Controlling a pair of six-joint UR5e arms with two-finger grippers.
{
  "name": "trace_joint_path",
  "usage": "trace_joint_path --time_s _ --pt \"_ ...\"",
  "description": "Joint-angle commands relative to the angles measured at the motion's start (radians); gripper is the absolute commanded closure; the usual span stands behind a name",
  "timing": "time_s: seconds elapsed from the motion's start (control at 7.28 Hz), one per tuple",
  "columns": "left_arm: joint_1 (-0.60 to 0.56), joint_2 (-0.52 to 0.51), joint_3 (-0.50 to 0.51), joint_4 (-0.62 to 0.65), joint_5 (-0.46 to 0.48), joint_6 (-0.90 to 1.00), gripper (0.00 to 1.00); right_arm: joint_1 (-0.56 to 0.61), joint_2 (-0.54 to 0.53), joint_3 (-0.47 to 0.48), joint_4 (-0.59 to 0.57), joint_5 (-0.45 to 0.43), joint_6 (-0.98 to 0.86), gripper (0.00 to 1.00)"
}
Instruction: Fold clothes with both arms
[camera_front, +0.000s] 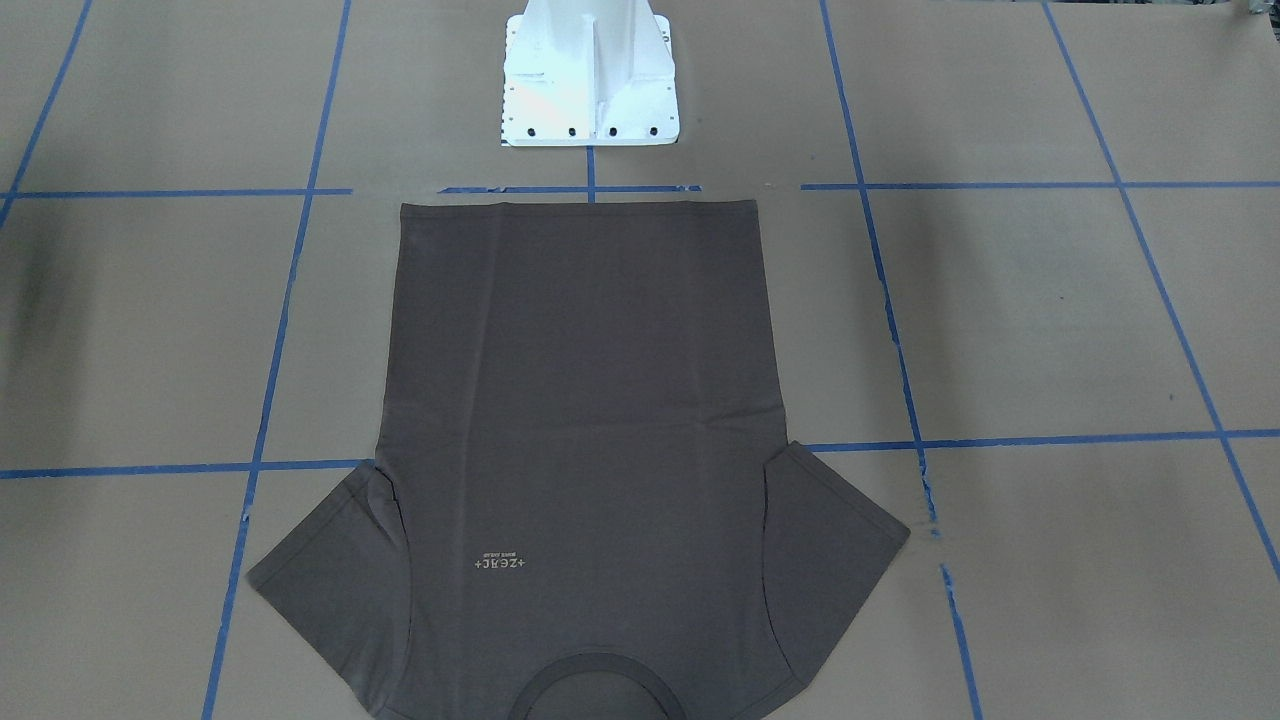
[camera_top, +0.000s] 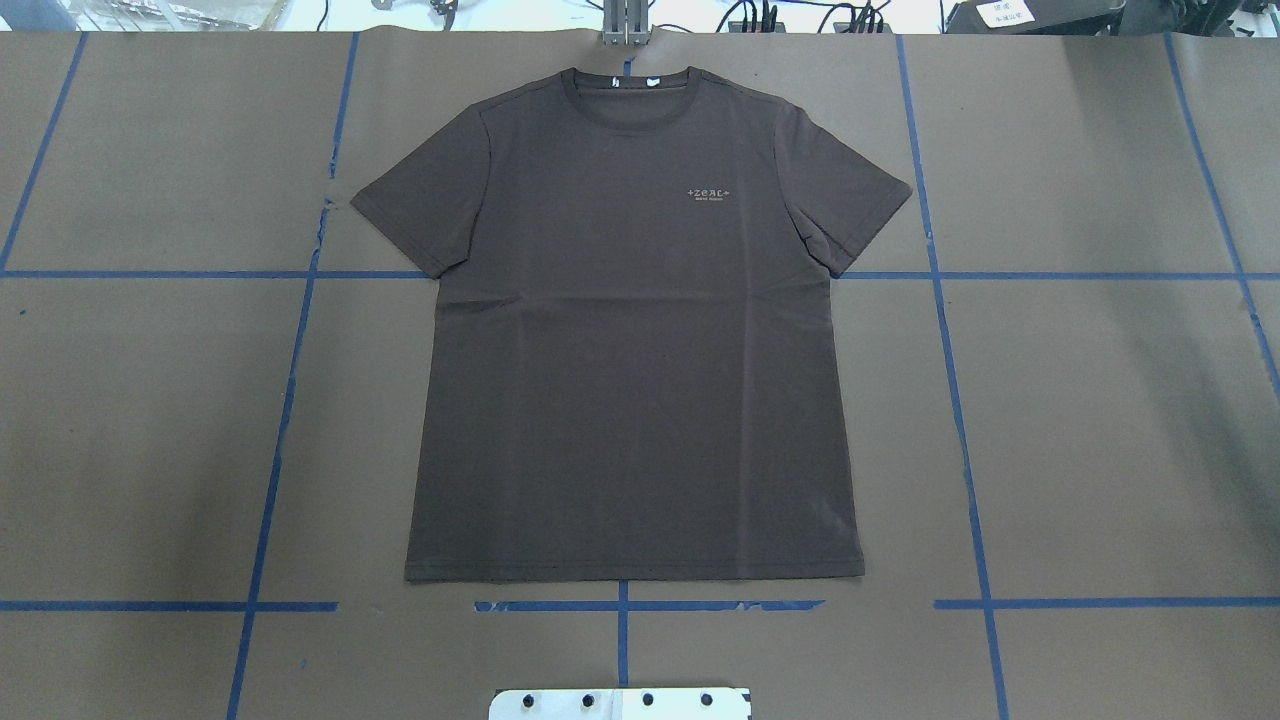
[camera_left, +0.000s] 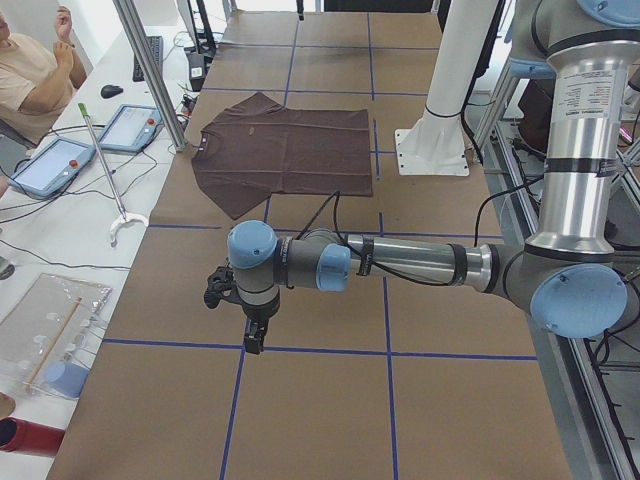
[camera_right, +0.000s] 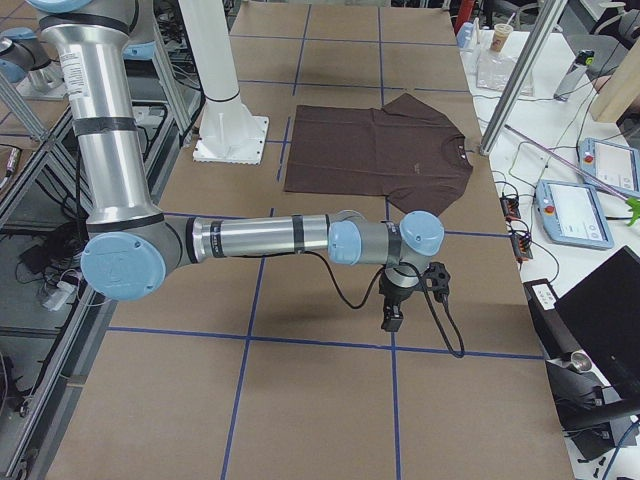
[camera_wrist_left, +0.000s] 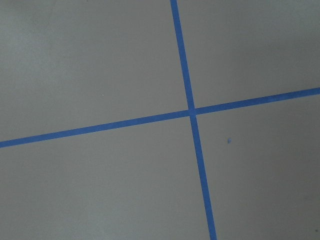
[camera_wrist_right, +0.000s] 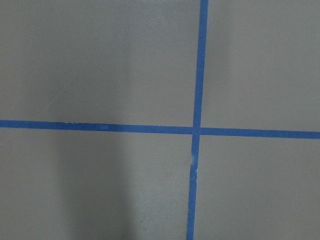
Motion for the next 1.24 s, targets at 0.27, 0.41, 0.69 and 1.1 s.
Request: trace_joint_path --time_s 0.27,0.41,0.69,1.1 --pt "0.0 0.003 0.0 -0.001 -0.001 0.0 0.0 -0.115 0.088 0.008 0.02 0.004 0.047 0.0" --pt "0.0 0.003 -0.002 -0.001 -0.002 0.0 0.0 -0.153 0.102 -0.006 0.128 -0.002 0.057 0.0" --pt "0.0 0.004 -0.009 -0.003 -0.002 0.0 0.0 -0.274 0.239 -0.14 0.252 -0.01 0.401 0.0" --pt "0.0 0.007 -0.016 -0.003 -0.001 0.0 0.0 -0.397 0.379 -0.358 0.614 -0.103 0.895 0.01"
